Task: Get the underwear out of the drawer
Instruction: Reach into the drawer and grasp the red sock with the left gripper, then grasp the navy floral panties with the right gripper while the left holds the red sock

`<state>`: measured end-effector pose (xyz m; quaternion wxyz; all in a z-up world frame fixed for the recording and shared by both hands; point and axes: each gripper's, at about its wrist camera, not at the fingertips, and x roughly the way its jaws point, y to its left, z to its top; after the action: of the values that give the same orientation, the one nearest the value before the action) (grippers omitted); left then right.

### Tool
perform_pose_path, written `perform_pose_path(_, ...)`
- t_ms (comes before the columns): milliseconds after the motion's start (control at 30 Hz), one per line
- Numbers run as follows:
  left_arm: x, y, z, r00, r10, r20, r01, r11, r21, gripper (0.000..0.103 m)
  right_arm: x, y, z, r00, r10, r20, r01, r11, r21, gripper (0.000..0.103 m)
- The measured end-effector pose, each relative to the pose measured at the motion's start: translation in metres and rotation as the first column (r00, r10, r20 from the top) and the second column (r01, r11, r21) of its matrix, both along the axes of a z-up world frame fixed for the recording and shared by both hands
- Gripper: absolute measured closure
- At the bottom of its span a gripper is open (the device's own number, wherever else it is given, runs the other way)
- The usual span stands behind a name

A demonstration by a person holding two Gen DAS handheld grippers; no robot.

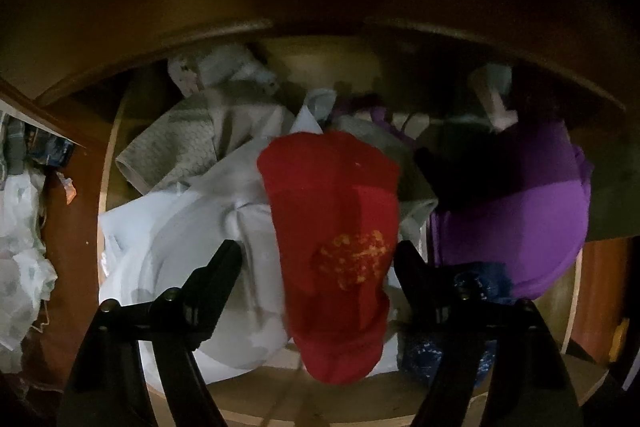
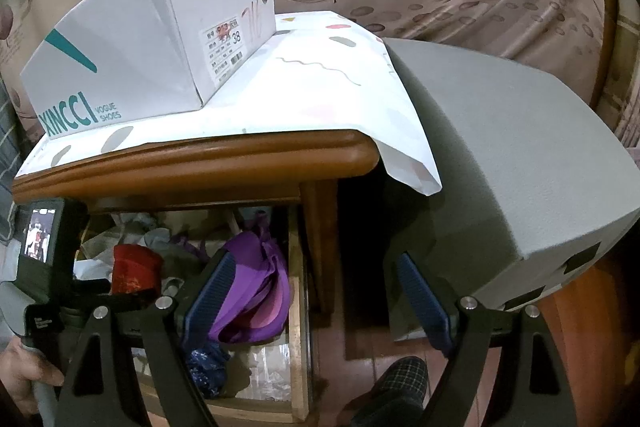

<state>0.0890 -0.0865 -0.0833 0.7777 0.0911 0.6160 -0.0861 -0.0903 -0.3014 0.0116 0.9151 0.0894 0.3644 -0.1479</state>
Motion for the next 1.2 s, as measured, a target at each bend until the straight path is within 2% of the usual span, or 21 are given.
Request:
perform_pose_path(100, 0.003, -0.005, -0.007, 0.999, -0.015, -0.041, 0.017, 0.999, 0.042, 0.028, 0.0, 0.0, 0.0, 1.0, -0.002, -0.003, 0.002, 1.0, 0.0, 0.017)
perform_pose_path(233, 0.003, -0.005, -0.011, 0.999, -0.013, -0.048, 0.015, 0.999, 0.052, 0.029, 0.001, 0.001, -0.001, 1.0, 0.002, -0.008, -0.002, 1.0, 0.005, 0.017)
perform_pose_path(300, 0.002, -0.004, -0.013, 0.999, -0.021, -0.04, 0.024, 0.997, 0.07, 0.06, 0.001, 0.001, -0.002, 1.0, 0.005, -0.011, -0.005, 1.0, 0.004, 0.017)
perform_pose_path(333, 0.001, -0.004, -0.015, 0.999, -0.027, -0.043, 0.029, 0.998, 0.05, 0.069, 0.001, 0.001, -0.002, 1.0, 0.005, -0.012, -0.005, 1.0, 0.003, 0.017)
perform_pose_path(400, -0.001, -0.001, -0.017, 0.998, -0.015, -0.054, 0.016, 0.999, 0.035, 0.074, 0.001, 0.001, -0.003, 1.0, 0.008, -0.013, -0.008, 1.0, 0.009, 0.017)
perform_pose_path(600, -0.012, 0.005, -0.012, 1.0, -0.027, -0.011, 0.027, 1.0, -0.001, 0.08, 0.003, 0.003, -0.005, 0.999, 0.025, -0.026, -0.025, 1.0, 0.017, 0.017)
perform_pose_path(767, -0.025, 0.011, 0.004, 0.999, -0.044, -0.014, 0.042, 0.994, -0.1, 0.08, 0.009, 0.013, -0.014, 0.992, 0.102, -0.068, -0.098, 0.993, 0.061, 0.017)
perform_pose_path(900, -0.038, 0.02, 0.02, 0.998, -0.059, 0.018, 0.061, 0.985, -0.161, 0.08, 0.02, 0.025, -0.031, 0.972, 0.186, -0.144, -0.161, 0.972, 0.171, 0.017)
perform_pose_path(1000, -0.041, 0.032, 0.034, 0.996, -0.07, 0.049, 0.078, 0.978, -0.193, 0.08, 0.027, 0.031, -0.049, 0.951, 0.239, -0.195, -0.172, 0.936, 0.305, 0.017)
perform_pose_path(1067, -0.048, 0.034, 0.044, 0.994, -0.071, 0.079, 0.086, 0.975, -0.203, 0.08, 0.032, 0.038, -0.061, 0.939, 0.251, -0.235, -0.159, 0.923, 0.352, 0.017)
perform_pose_path(1200, -0.053, 0.05, 0.057, 0.988, -0.069, 0.136, 0.097, 0.973, -0.207, 0.08, 0.039, 0.052, -0.077, 0.916, 0.275, -0.291, -0.152, 0.911, 0.383, 0.017)
